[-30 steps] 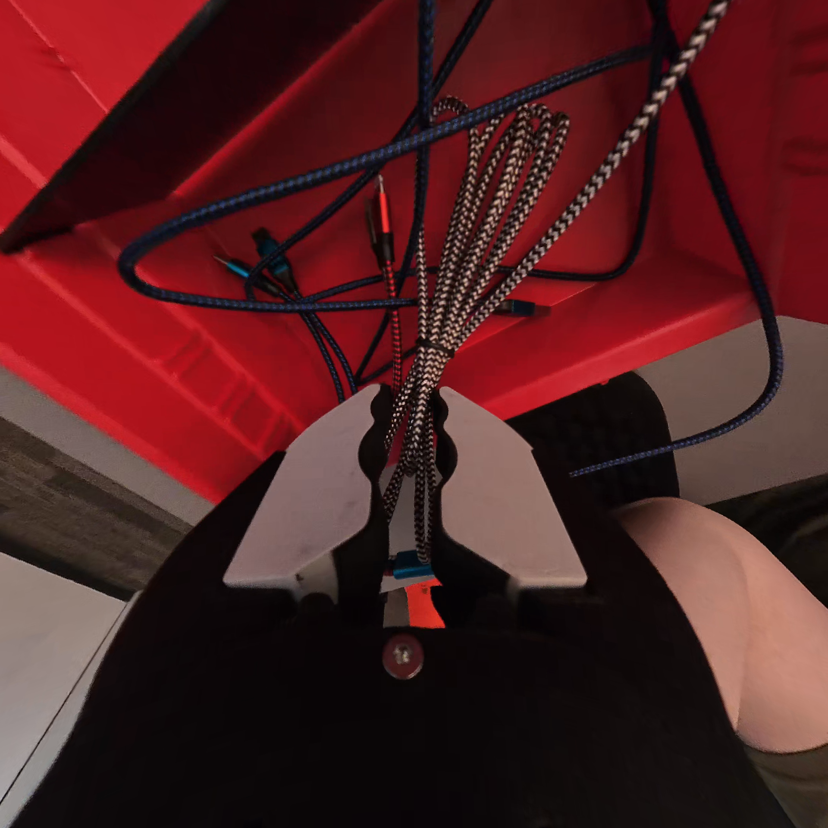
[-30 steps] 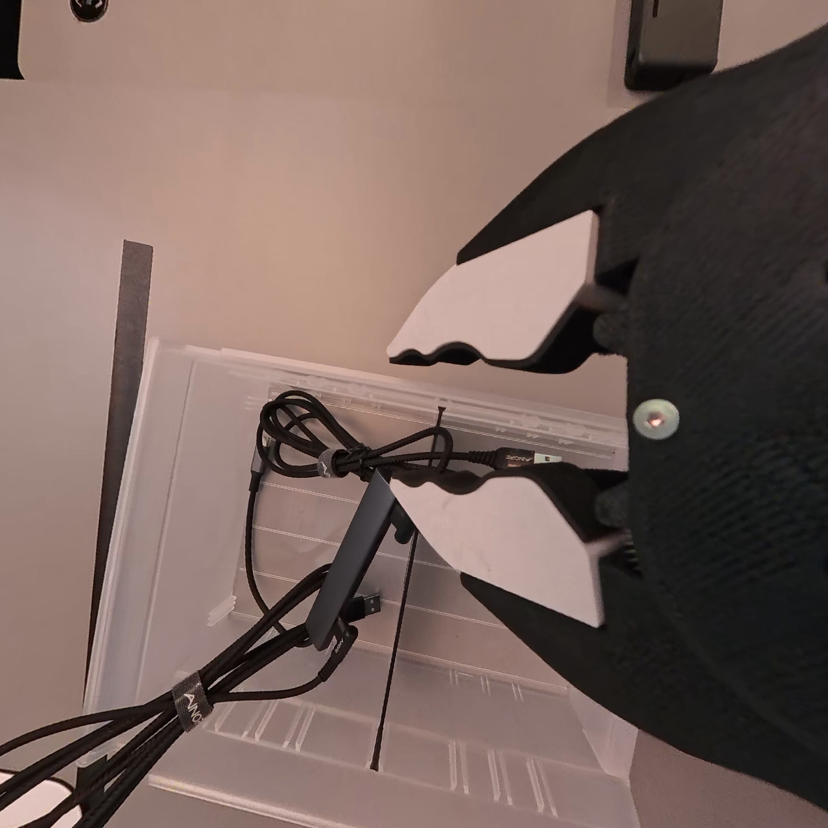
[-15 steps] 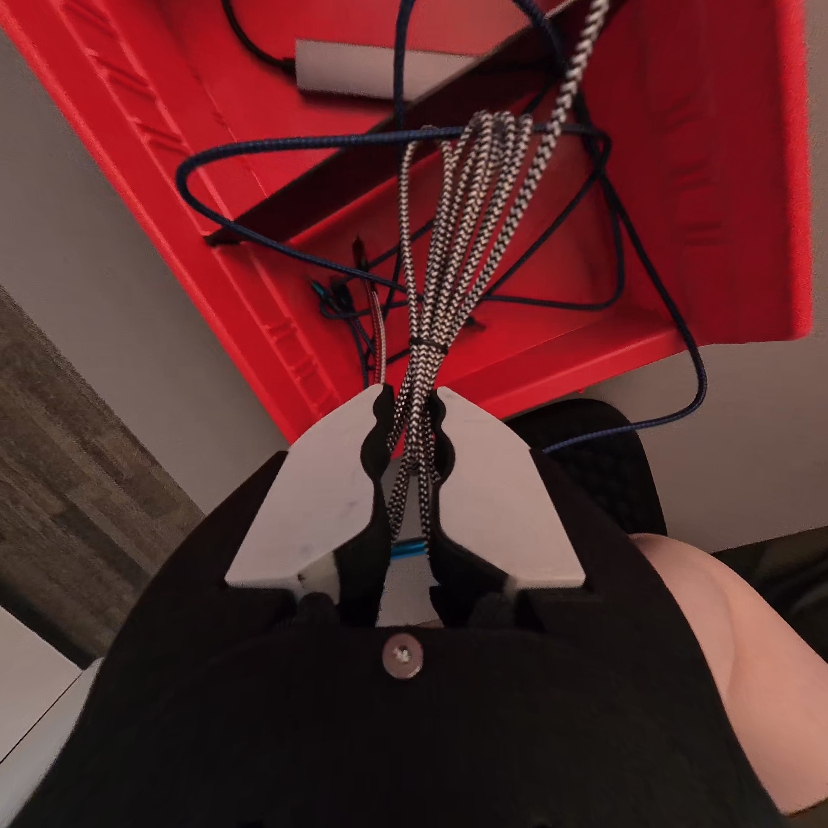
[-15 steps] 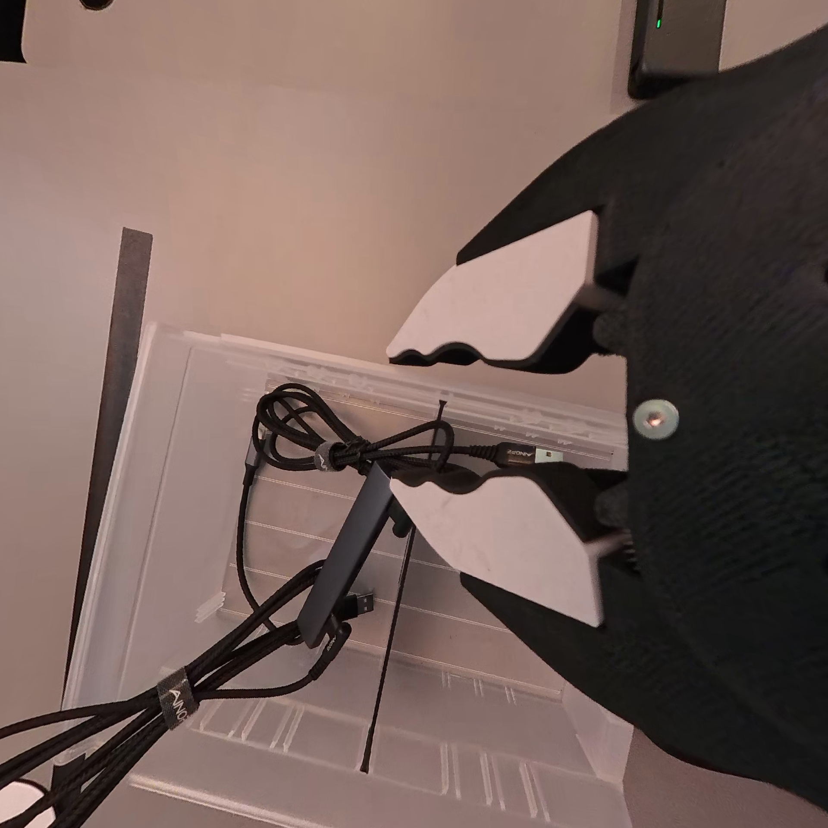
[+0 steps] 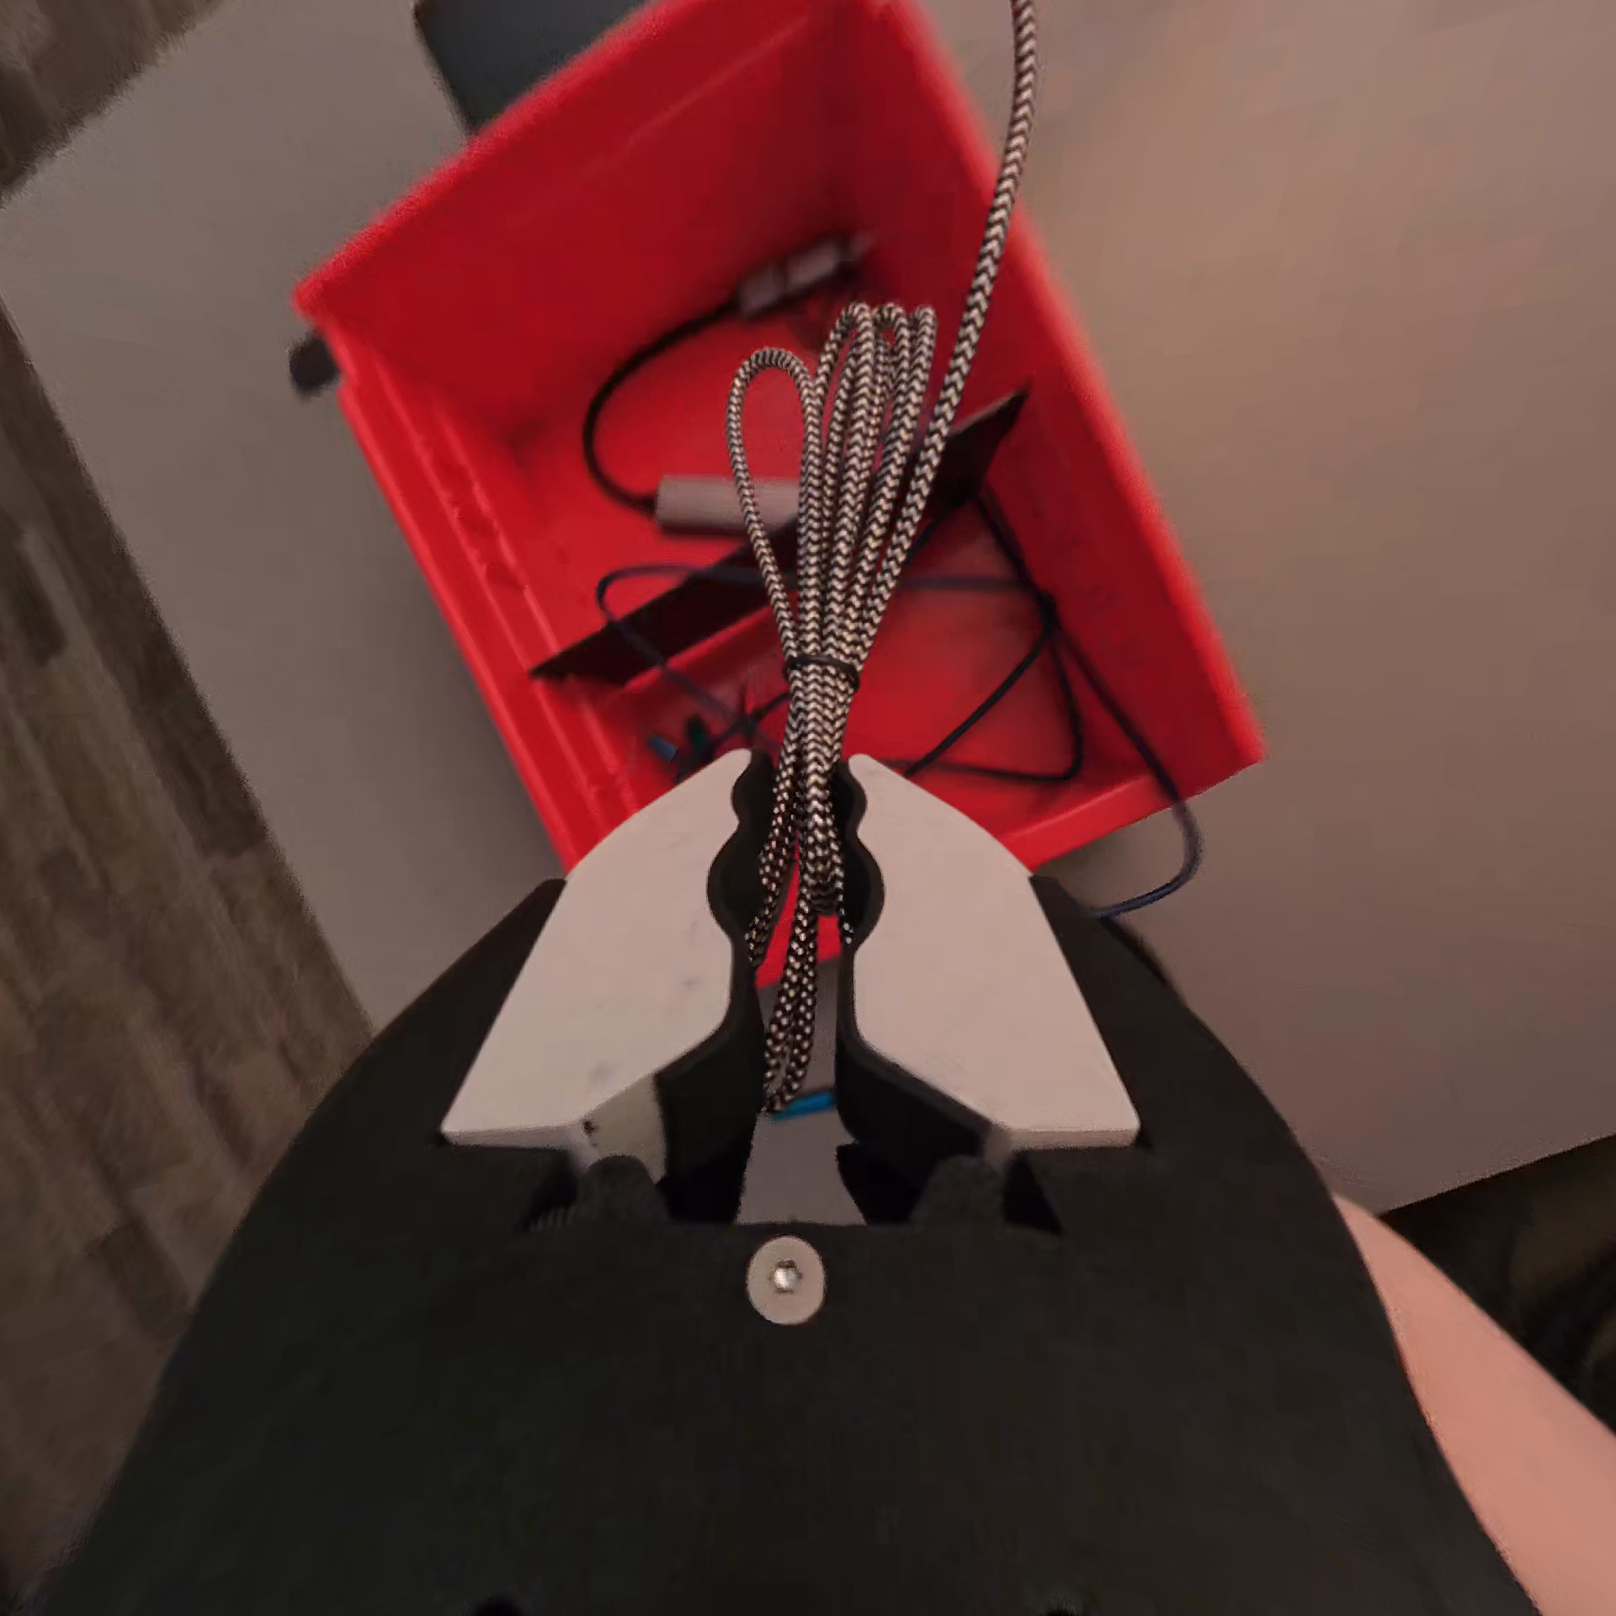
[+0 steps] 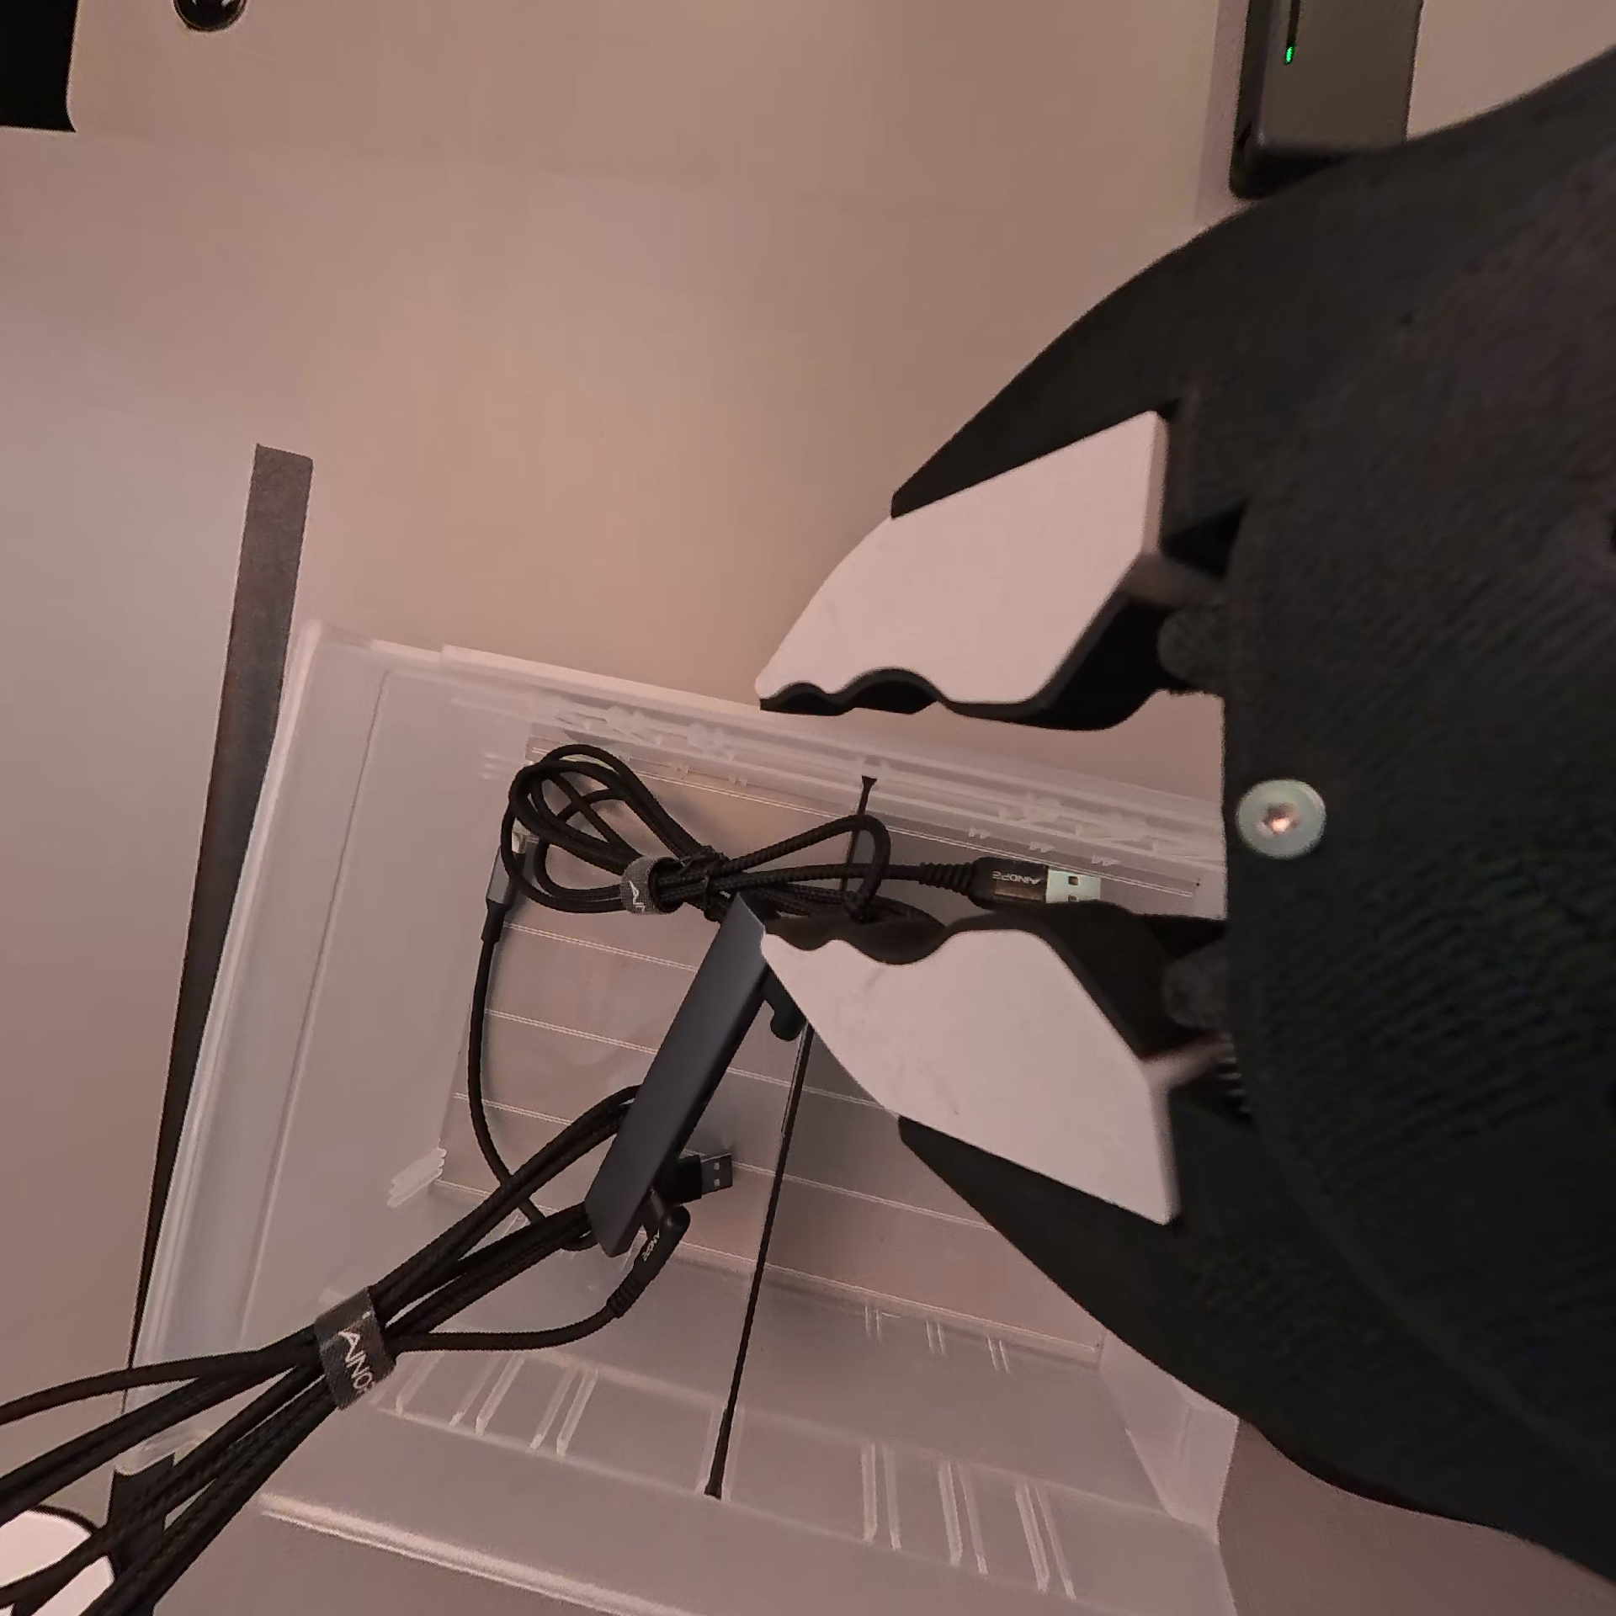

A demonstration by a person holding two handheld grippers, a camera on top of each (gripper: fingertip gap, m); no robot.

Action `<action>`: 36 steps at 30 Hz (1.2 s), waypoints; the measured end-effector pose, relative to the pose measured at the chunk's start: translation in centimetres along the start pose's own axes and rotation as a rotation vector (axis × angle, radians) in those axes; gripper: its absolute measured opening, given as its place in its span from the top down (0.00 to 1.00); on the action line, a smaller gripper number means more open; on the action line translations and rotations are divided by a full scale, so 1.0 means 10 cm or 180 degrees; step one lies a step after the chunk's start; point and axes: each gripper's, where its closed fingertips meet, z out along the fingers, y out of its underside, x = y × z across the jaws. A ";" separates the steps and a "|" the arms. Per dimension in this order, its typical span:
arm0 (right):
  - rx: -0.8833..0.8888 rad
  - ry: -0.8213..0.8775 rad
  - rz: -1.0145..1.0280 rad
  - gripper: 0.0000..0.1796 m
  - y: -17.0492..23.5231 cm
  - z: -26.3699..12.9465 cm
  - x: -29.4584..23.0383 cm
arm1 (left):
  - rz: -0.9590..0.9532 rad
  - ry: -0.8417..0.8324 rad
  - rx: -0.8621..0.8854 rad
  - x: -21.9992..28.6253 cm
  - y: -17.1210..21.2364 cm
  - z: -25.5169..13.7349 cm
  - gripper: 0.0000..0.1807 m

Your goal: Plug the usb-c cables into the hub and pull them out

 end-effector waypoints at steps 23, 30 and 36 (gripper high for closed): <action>-0.0152 -0.0021 -0.0107 0.75 0.07 0.06 -0.03 | 0.1458 0.1312 -0.1042 2.52 -0.57 1.69 0.92; -0.0205 -0.0046 -0.0126 0.75 0.11 0.09 -0.03 | 0.1783 0.1189 -0.0865 2.51 -0.63 1.68 0.61; -0.0181 -0.0080 -0.0112 0.75 0.11 0.08 -0.03 | 0.1218 0.0777 -0.0074 1.55 -1.02 1.12 0.68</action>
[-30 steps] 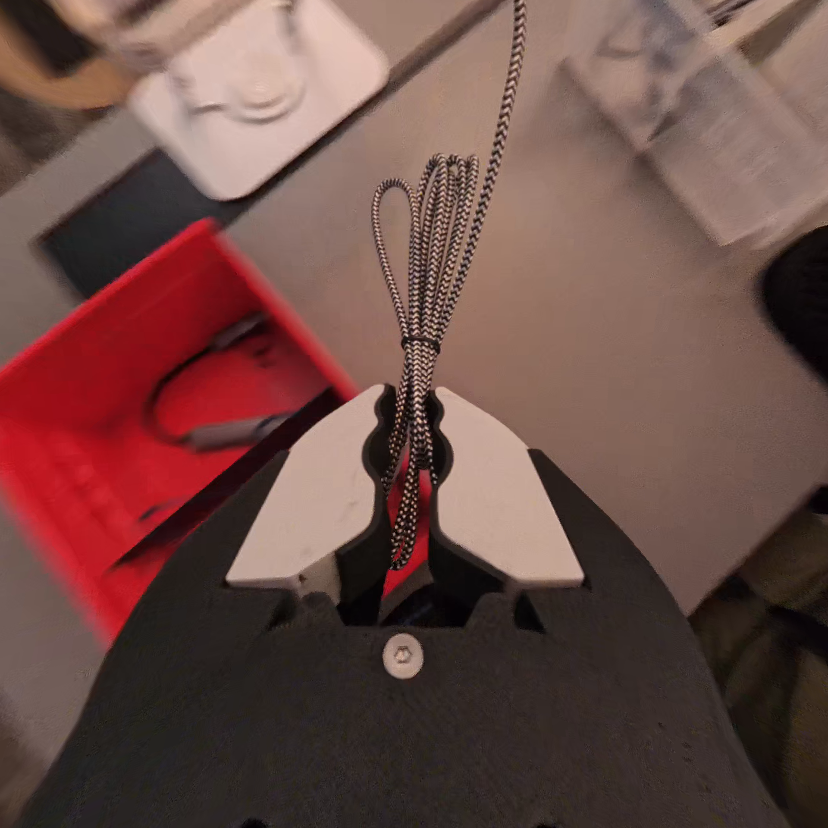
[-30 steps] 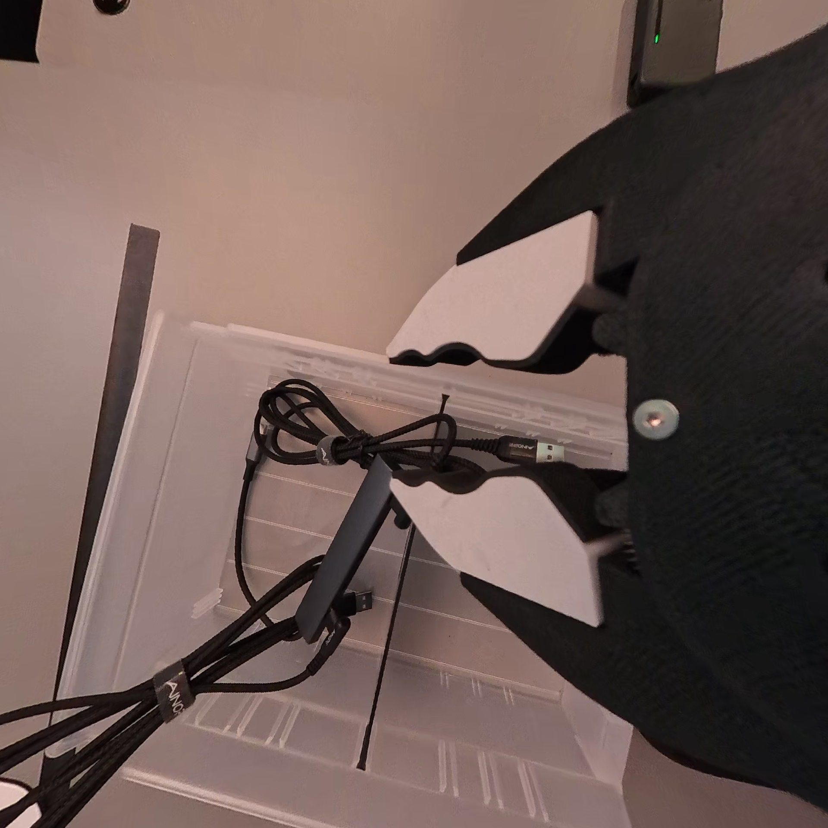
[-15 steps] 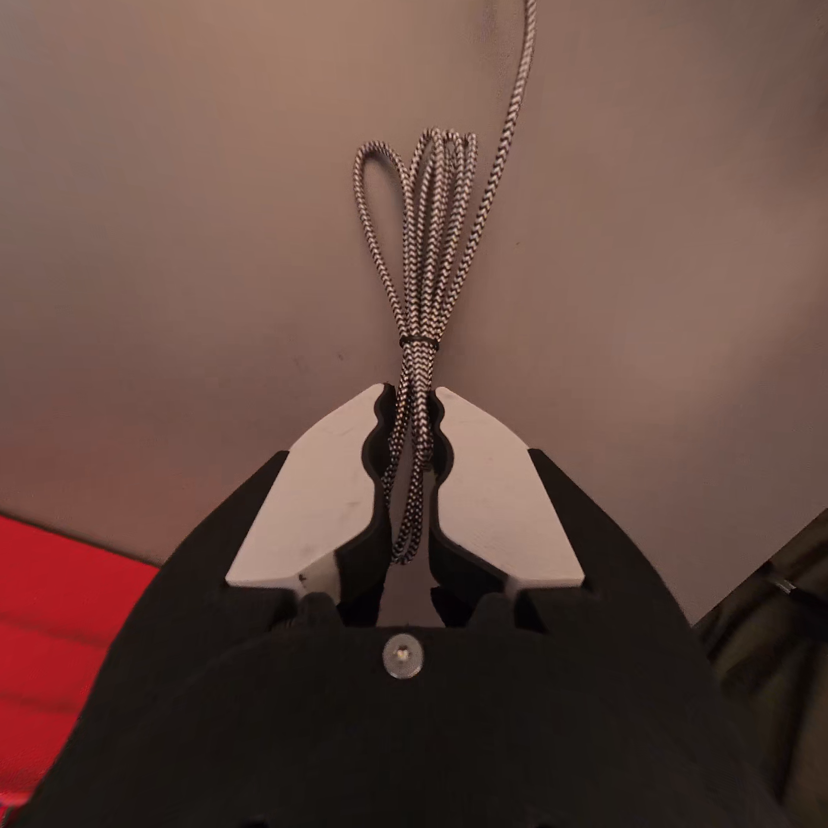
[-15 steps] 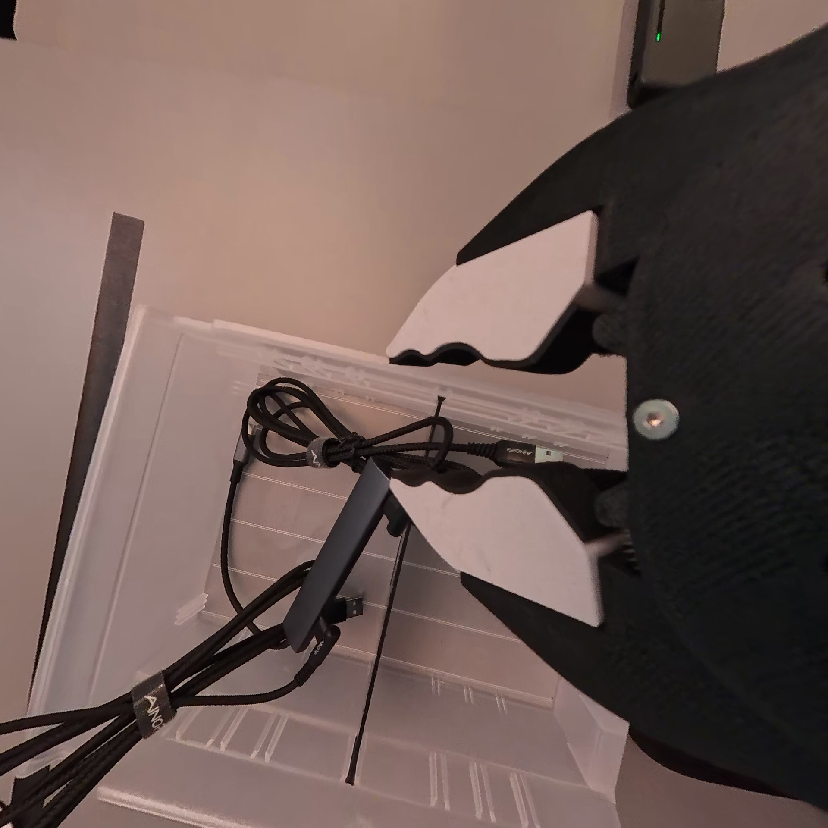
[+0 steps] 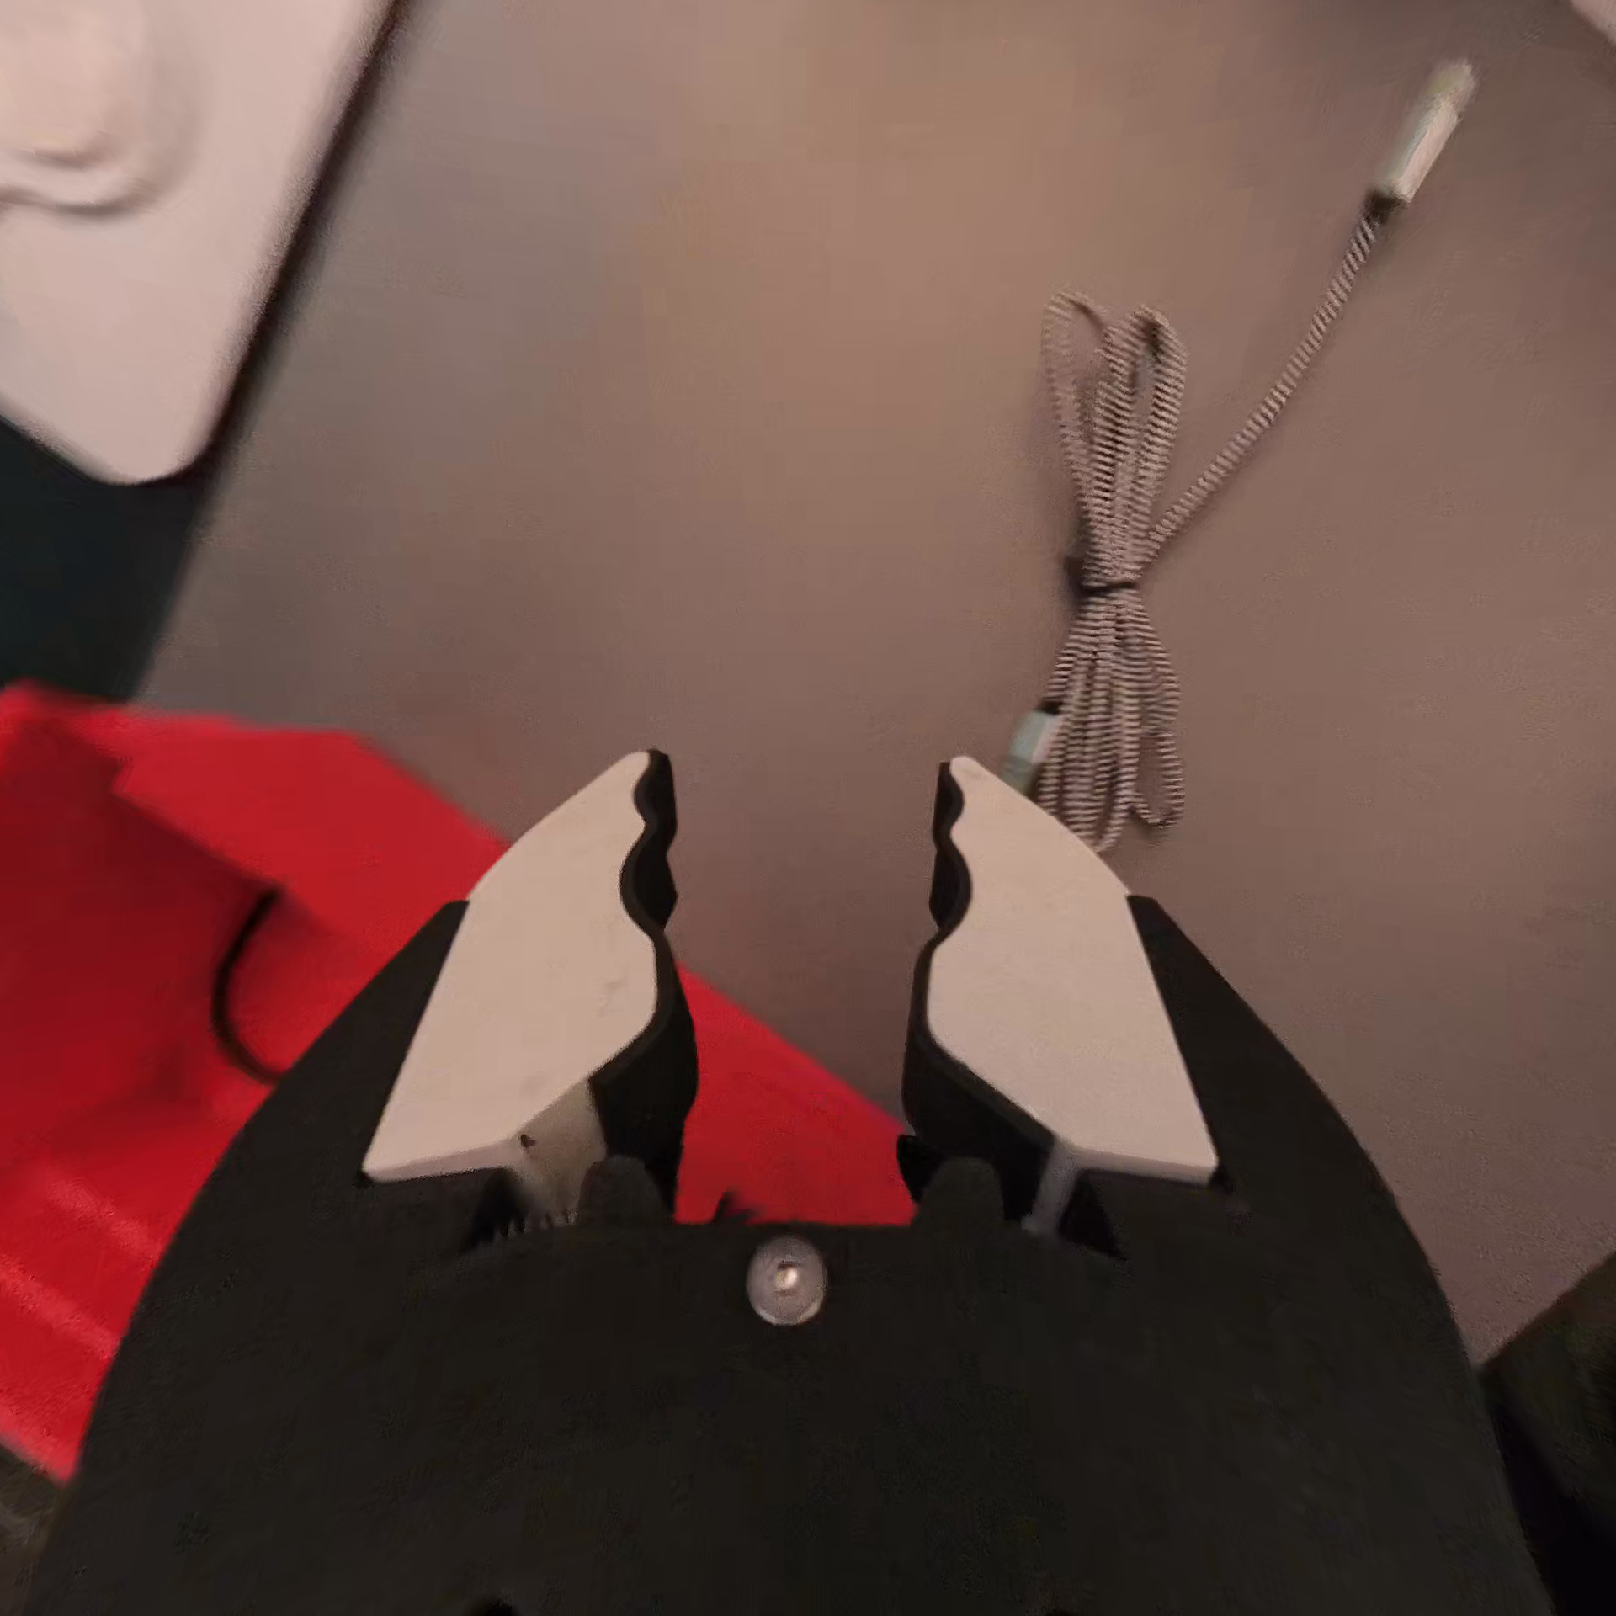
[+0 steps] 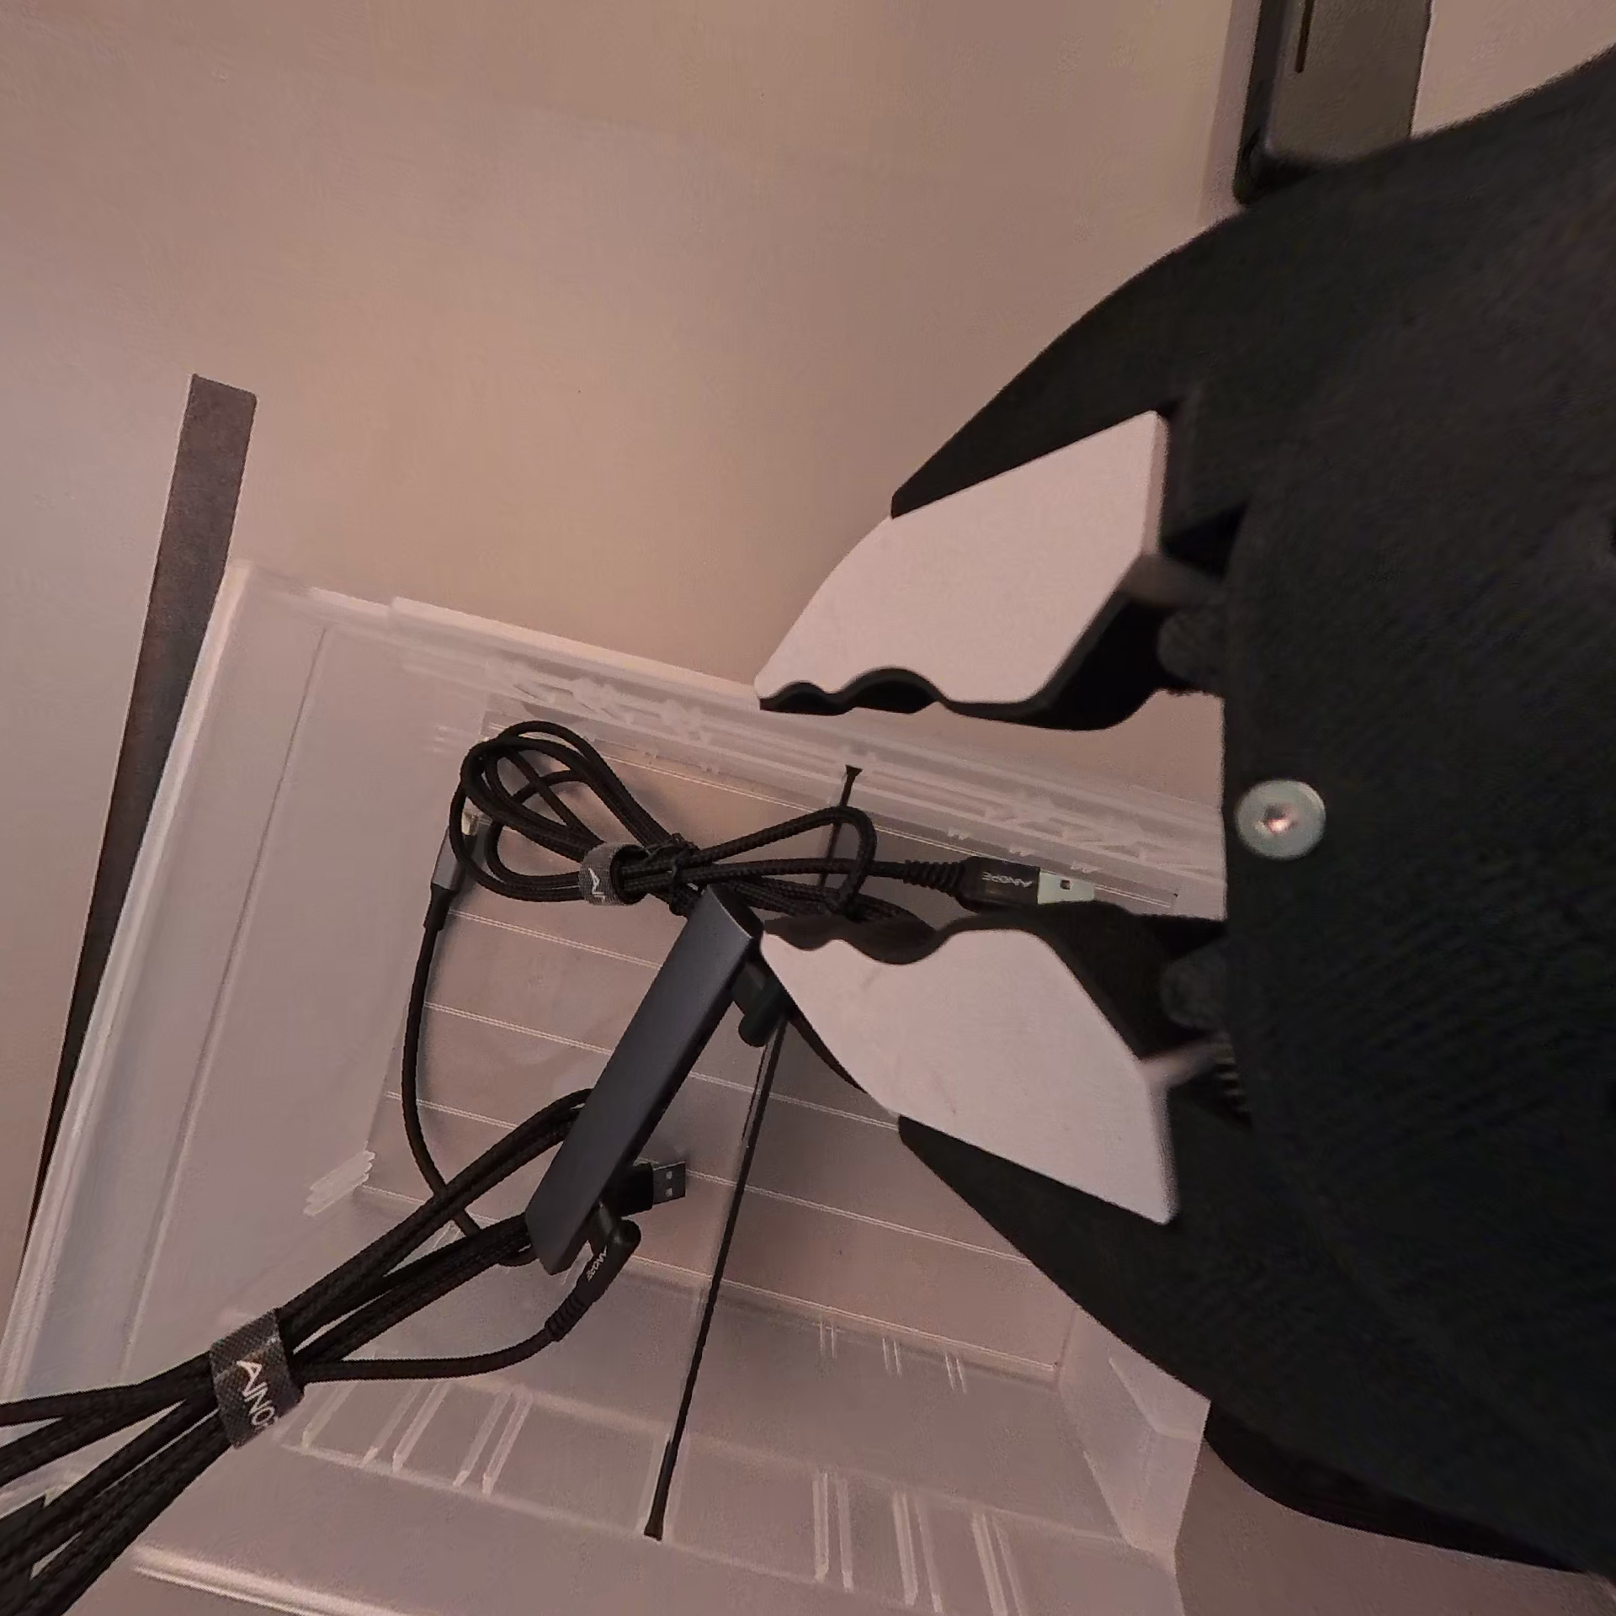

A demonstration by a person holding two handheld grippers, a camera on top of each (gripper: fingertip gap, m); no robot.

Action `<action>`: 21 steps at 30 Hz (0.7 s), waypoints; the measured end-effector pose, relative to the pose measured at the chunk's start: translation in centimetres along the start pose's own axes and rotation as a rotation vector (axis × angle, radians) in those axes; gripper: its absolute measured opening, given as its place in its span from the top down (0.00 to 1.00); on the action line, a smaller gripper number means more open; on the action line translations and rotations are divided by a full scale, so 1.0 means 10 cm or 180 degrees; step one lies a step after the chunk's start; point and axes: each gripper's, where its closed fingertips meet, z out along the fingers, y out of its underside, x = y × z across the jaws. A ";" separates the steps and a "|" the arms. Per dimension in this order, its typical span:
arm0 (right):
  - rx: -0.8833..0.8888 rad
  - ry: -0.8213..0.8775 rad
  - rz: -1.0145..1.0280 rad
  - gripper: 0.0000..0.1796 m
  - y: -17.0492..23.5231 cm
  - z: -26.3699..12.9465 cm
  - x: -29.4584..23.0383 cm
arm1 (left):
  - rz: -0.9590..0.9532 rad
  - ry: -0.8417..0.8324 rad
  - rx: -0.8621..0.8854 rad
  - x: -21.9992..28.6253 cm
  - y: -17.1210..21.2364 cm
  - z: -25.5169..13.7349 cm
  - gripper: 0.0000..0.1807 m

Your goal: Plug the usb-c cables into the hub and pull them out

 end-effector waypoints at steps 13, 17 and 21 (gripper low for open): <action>-0.0012 0.0046 0.0051 0.75 0.00 0.00 0.06 | 0.0292 -0.0551 -0.0476 -1.97 1.12 0.19 0.78; -0.0075 0.0113 0.0049 0.75 0.04 0.00 0.08 | 0.1226 -0.0745 -0.0440 -1.91 1.03 0.41 0.76; -0.0147 0.0188 0.0062 0.75 0.06 0.01 0.11 | 0.1715 -0.0781 -0.0423 -1.87 0.88 0.55 0.78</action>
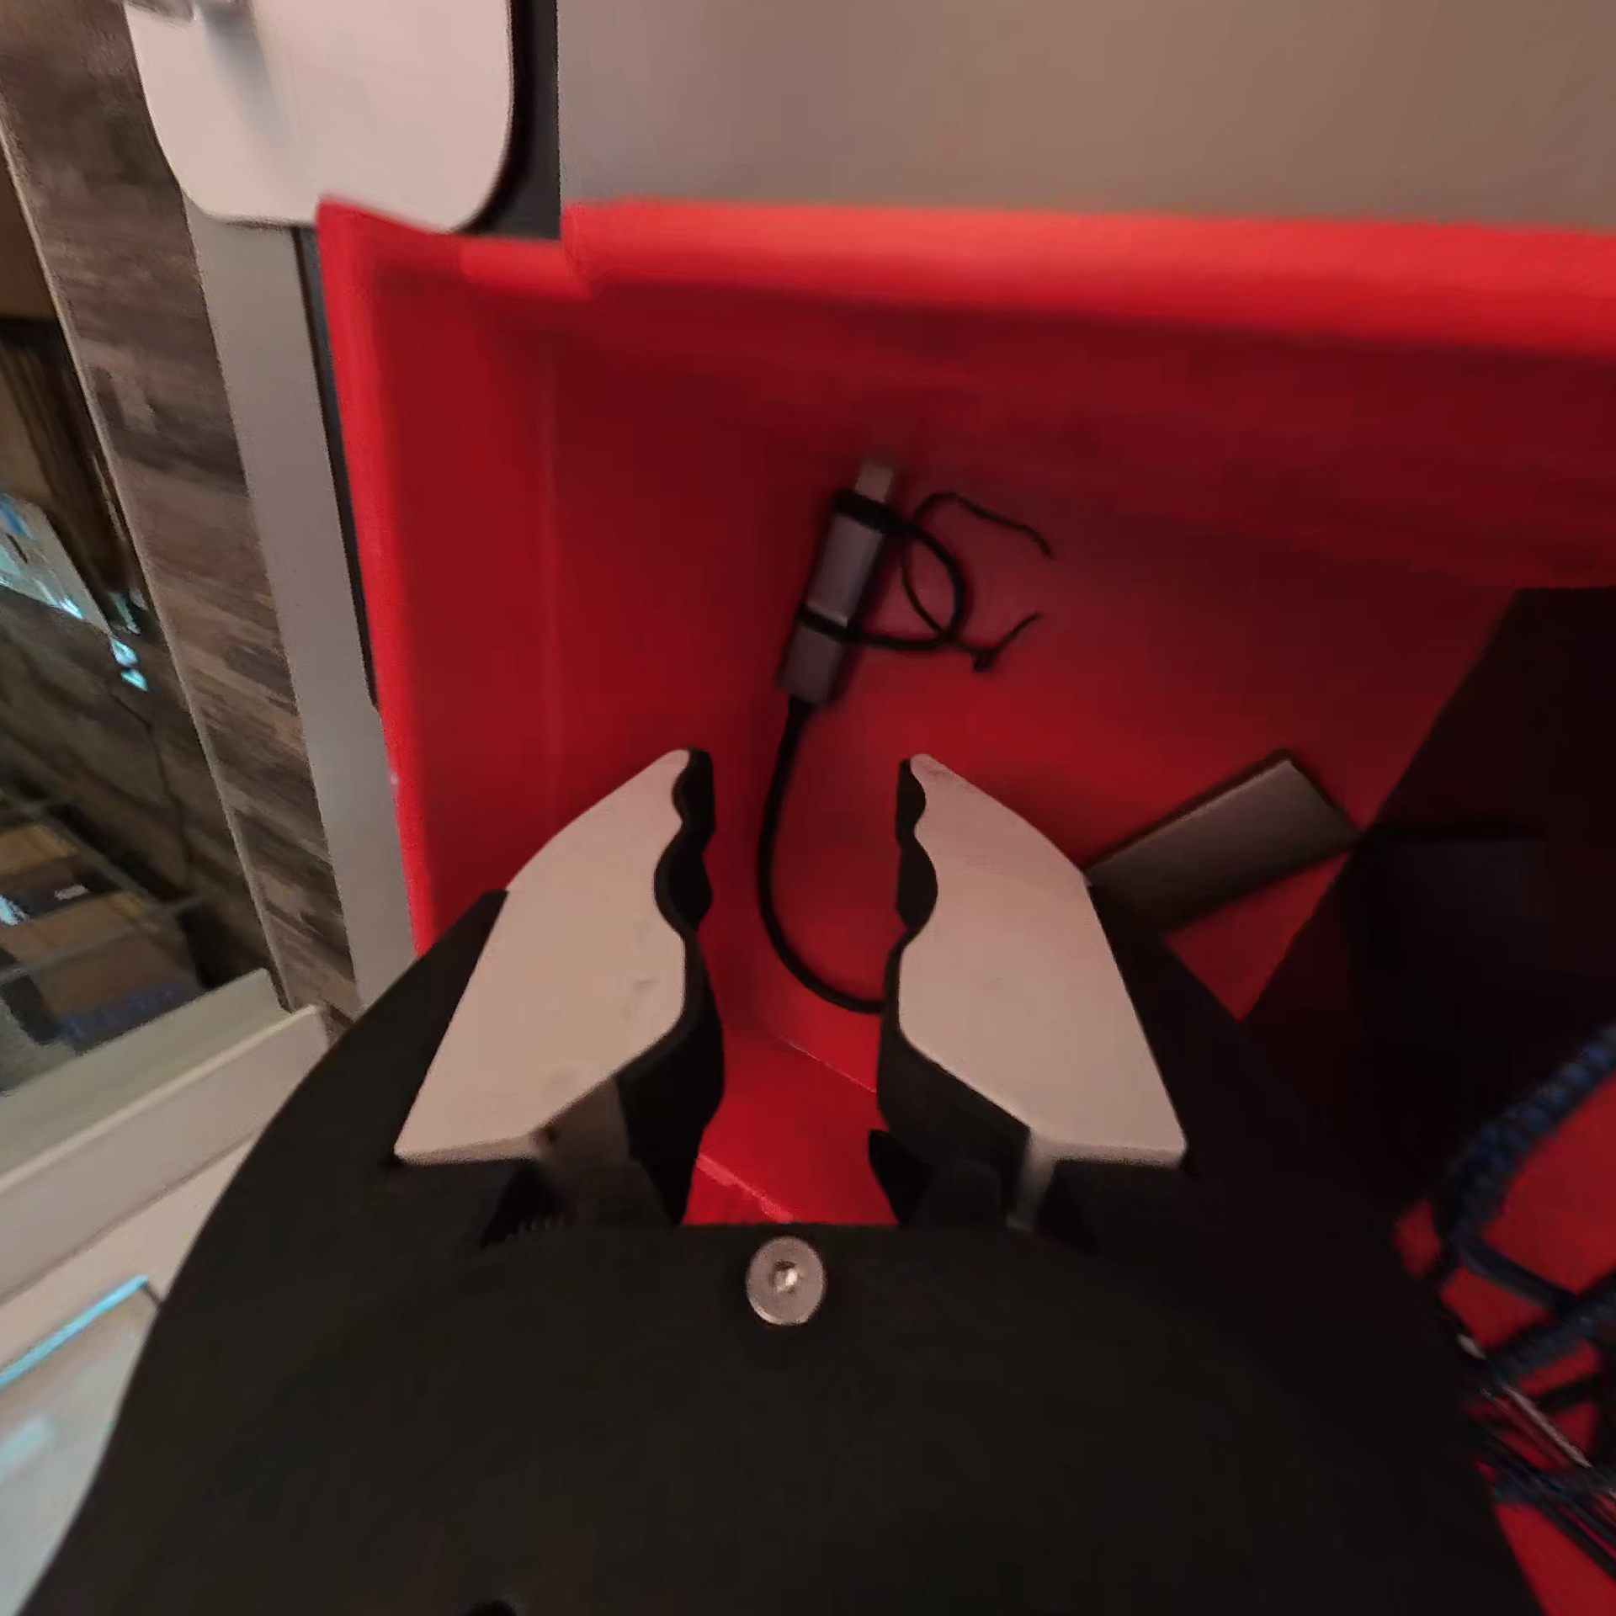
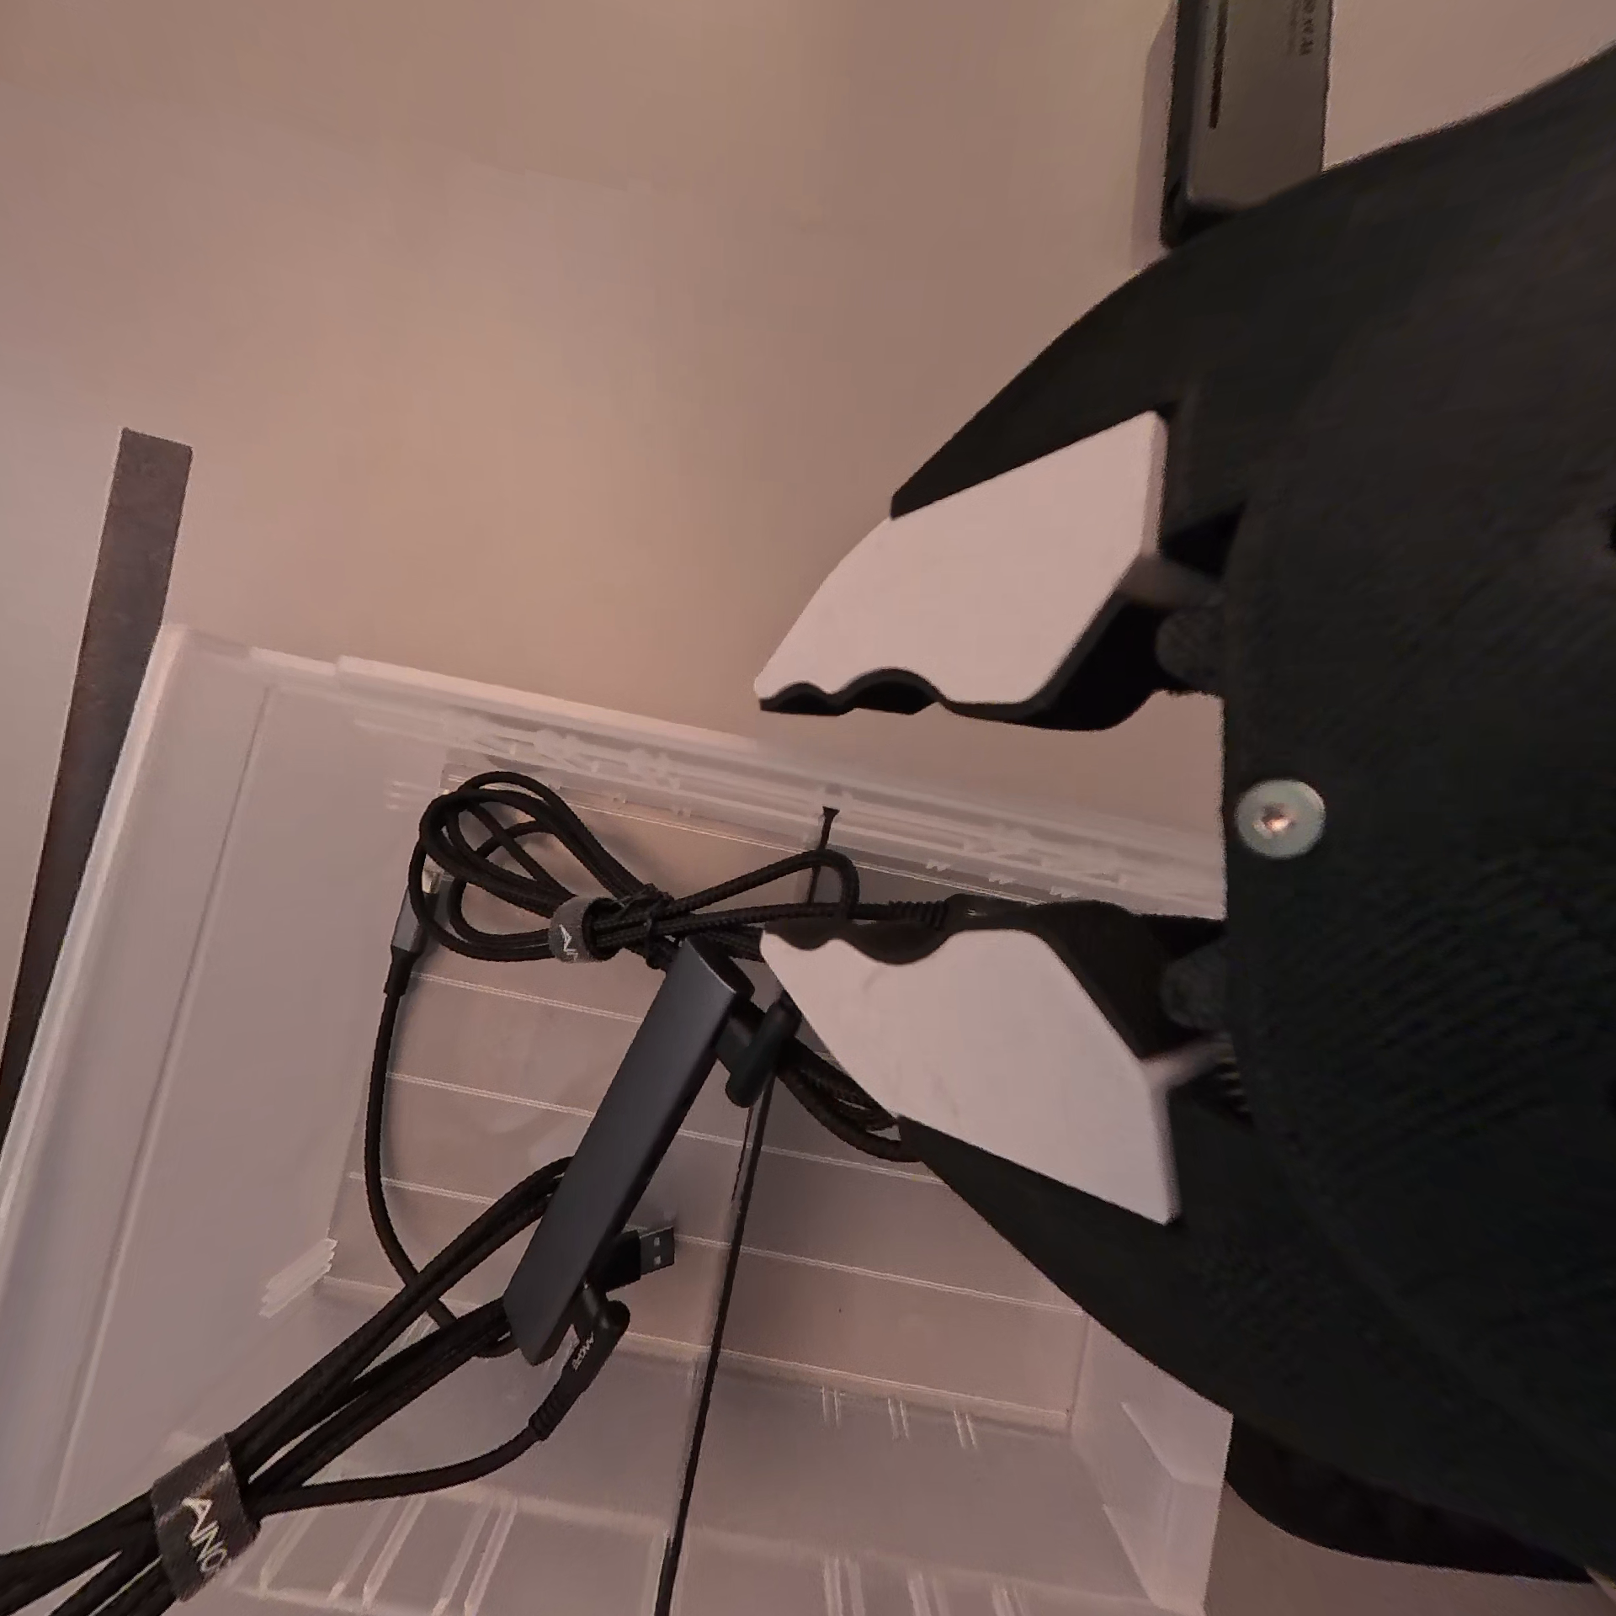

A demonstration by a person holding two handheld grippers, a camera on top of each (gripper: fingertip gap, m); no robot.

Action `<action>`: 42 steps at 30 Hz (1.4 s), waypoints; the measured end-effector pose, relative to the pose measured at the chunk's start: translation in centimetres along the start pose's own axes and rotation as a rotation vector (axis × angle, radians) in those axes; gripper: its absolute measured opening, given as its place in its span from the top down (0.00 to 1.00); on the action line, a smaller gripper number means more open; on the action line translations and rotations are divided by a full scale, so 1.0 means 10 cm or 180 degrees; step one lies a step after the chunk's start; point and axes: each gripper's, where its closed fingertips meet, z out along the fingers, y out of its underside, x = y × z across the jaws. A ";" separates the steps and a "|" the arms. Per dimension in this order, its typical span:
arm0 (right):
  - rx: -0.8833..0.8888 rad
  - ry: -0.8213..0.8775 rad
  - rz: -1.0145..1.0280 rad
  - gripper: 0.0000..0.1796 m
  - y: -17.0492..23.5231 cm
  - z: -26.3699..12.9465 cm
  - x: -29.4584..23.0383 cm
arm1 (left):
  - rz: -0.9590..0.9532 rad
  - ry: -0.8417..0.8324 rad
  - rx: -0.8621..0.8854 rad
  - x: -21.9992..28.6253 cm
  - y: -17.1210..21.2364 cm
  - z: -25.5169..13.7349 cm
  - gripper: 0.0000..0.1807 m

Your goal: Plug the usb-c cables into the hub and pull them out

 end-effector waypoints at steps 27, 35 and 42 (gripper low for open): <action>-0.0285 0.0432 -0.0243 0.80 0.00 0.02 0.01 | 0.0030 0.0887 0.0016 0.23 0.31 -0.09 1.00; -0.0395 0.0646 -0.0368 0.80 0.00 0.00 0.01 | 0.0396 0.1314 -0.0270 0.34 0.64 -0.37 0.77; -0.0514 0.0884 -0.0540 0.80 -0.02 -0.05 -0.01 | 0.1068 0.1200 -0.0348 0.41 0.67 -0.15 0.79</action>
